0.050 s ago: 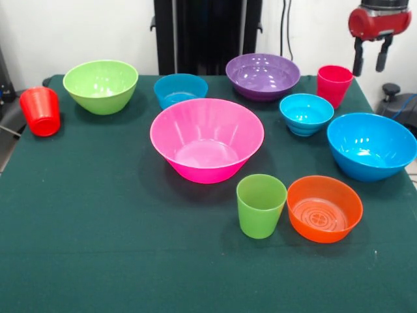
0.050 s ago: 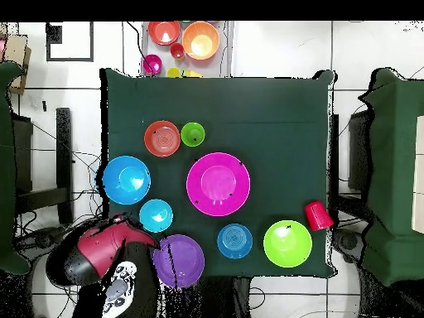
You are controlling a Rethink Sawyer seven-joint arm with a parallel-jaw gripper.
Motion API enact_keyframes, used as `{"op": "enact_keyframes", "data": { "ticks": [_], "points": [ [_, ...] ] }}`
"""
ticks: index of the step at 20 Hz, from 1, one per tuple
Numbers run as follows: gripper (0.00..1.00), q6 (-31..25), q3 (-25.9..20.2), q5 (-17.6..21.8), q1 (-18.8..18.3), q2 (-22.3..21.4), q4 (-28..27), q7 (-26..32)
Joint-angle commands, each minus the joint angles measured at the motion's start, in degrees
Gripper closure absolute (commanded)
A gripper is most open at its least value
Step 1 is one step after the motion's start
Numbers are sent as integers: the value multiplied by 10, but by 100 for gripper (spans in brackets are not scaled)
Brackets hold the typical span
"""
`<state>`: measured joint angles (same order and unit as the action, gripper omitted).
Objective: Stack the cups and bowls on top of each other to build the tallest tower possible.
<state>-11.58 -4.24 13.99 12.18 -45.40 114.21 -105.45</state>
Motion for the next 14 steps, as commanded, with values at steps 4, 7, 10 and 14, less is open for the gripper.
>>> {"op": "enact_keyframes", "data": {
  "ticks": [4, 7, 10, 14],
  "points": [
    [0, 95, -26, 48, -70, 96, 56, -58],
    [0, 89, -22, 60, -74, 101, 52, -44],
    [0, 71, -19, 59, -65, 88, 56, -45],
    [0, 46, -28, 52, -65, 46, 82, -51]
  ]
}}
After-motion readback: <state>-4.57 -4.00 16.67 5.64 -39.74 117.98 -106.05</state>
